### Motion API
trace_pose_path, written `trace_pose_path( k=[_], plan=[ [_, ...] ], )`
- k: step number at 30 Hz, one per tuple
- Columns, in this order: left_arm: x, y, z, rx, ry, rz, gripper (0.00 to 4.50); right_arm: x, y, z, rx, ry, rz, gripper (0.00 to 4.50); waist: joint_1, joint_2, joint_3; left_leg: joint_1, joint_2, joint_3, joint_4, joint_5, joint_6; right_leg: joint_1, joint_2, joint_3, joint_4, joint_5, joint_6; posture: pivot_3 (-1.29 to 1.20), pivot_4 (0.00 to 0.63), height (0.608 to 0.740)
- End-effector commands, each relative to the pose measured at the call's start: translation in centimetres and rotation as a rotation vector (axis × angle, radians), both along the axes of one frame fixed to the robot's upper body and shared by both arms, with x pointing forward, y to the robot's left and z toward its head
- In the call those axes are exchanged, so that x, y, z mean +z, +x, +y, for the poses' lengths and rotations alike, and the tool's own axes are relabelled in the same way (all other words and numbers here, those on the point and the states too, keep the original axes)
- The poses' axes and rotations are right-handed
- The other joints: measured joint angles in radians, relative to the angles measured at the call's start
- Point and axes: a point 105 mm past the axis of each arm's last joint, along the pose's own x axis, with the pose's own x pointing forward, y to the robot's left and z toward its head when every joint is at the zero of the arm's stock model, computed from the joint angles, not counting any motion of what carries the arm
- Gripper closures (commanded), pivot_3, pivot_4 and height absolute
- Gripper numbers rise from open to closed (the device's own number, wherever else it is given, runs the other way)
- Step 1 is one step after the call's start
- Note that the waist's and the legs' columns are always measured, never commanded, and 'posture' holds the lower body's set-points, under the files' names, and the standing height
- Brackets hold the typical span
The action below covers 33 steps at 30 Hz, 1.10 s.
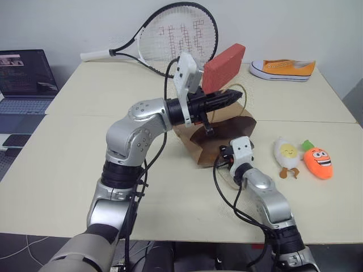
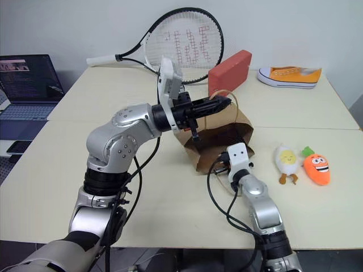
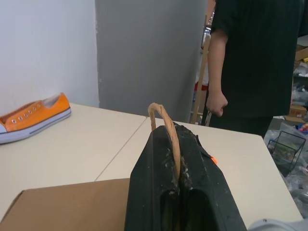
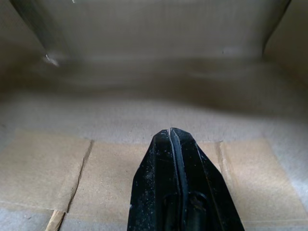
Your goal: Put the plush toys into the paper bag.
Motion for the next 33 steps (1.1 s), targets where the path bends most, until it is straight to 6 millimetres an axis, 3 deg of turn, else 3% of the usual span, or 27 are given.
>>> trace_pose_path(
  k=[1, 6, 14, 18, 21, 25, 28, 32, 33],
  plan=[
    [1.0, -1.0, -0.3, -0.026, -0.021, -0.042, 4.50, 2.5, -0.7, -0.5, 0.022, -0.001, -0.067, 4.47, 0.000, 0.000, 0.000, 0.000, 0.000, 0.000, 0.000, 0.000, 0.000, 0.000, 0.000, 0.000, 0.000, 0.000, 0.000, 0.00, 0.150, 0.740],
    [0.7, -1.3, -0.5, -0.038, -0.016, -0.032, 4.50, 3.8, -2.1, -1.3, 0.073, -0.100, -0.071, 4.47, 0.001, 0.000, 0.000, -0.001, 0.000, 0.000, 0.000, 0.000, 0.000, 0.000, 0.000, 0.000, 0.000, 0.000, 0.000, 0.00, 0.150, 0.740],
    [-0.4, -2.2, -1.0, -0.080, -0.006, 0.016, 4.50, 9.2, -5.5, -3.4, 0.221, -0.137, -0.074, 4.47, 0.002, 0.000, 0.000, -0.001, 0.000, 0.000, 0.000, 0.000, 0.000, -0.001, 0.000, 0.000, 0.000, 0.000, 0.000, 0.00, 0.150, 0.740],
    [-1.2, -2.5, -1.2, -0.104, -0.003, 0.052, 4.50, 10.3, -7.0, -6.1, 0.258, -0.205, -0.009, 4.47, 0.004, 0.000, 0.000, -0.002, 0.000, -0.001, 0.000, 0.000, 0.000, -0.001, 0.000, -0.001, 0.000, 0.000, 0.000, 0.00, 0.150, 0.740],
    [-1.9, -2.7, -1.4, -0.109, 0.008, 0.071, 4.50, 10.2, -7.3, -8.9, 0.192, -0.261, 0.035, 4.47, 0.007, 0.000, 0.000, -0.003, -0.001, -0.001, 0.000, 0.000, 0.000, -0.001, 0.000, -0.001, -0.002, 0.000, 0.000, 0.00, 0.150, 0.740],
    [-2.5, -2.4, -1.3, -0.096, 0.005, 0.091, 4.50, 9.2, -8.2, -11.8, 0.129, -0.294, 0.086, 3.62, 0.010, 0.000, 0.000, -0.003, -0.001, -0.001, 0.001, 0.000, 0.000, -0.001, 0.000, -0.001, -0.002, -0.001, -0.001, 0.00, 0.150, 0.740],
    [-3.0, -2.1, -1.4, -0.081, 0.002, 0.107, 4.50, 8.1, -8.3, -13.4, 0.069, -0.323, 0.078, 2.53, 0.009, 0.000, 0.000, -0.004, -0.001, 0.000, 0.001, 0.000, 0.000, 0.000, 0.000, 0.000, -0.002, -0.001, -0.001, 0.00, 0.150, 0.740],
    [-3.9, -2.4, -2.0, -0.085, 0.013, 0.108, 4.50, 5.1, -7.8, -15.6, -0.024, -0.464, 0.056, 1.14, 0.006, 0.000, 0.000, -0.003, 0.000, 0.001, 0.001, 0.000, 0.000, 0.000, 0.000, 0.000, -0.004, -0.001, -0.001, 0.00, 0.150, 0.740],
    [-4.0, -2.4, -2.1, -0.085, 0.015, 0.107, 4.50, 4.7, -7.7, -15.8, -0.029, -0.484, 0.048, 1.14, 0.006, 0.000, 0.000, -0.003, 0.000, 0.001, 0.001, 0.000, 0.000, 0.000, 0.000, 0.000, -0.004, -0.001, -0.001, 0.00, 0.150, 0.740]
  ],
)
